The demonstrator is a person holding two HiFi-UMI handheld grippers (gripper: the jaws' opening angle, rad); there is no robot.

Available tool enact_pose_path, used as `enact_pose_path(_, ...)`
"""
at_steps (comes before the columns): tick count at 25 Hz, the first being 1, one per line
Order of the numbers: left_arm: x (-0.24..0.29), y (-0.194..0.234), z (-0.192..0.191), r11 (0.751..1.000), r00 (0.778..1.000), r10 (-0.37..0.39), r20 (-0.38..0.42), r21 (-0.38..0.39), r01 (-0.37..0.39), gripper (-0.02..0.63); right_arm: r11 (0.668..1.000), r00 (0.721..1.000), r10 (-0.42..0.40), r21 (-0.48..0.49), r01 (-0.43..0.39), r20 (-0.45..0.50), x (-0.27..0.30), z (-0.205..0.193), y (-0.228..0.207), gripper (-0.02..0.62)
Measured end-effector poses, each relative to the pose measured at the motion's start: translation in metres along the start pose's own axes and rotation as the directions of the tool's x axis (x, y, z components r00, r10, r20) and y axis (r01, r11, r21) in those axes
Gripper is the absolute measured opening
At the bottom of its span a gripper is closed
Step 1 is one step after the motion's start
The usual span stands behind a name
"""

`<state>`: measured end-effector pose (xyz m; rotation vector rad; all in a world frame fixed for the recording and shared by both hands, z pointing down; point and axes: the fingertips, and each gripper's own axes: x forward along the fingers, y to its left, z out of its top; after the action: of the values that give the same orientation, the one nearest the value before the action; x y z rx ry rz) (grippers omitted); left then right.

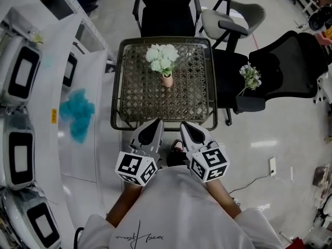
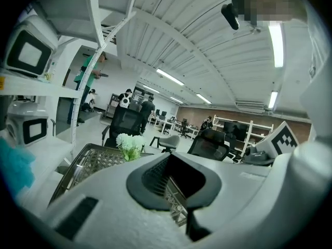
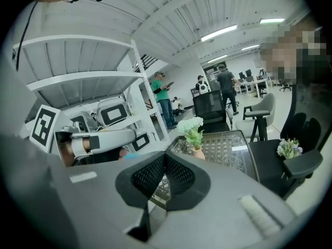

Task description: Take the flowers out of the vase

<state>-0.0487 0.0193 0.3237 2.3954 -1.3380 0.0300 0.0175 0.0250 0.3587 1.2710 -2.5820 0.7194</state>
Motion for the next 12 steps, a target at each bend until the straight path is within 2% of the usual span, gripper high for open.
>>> enact_pose_path(12, 0.012, -0.006, 0.003, 0.999, 0.999, 0.040, 0.029, -0.025, -0.039, 0.005, 0.998, 0.999, 0.054, -0.011, -0.054, 0.000, 0.006, 0.006, -0.014, 0.006)
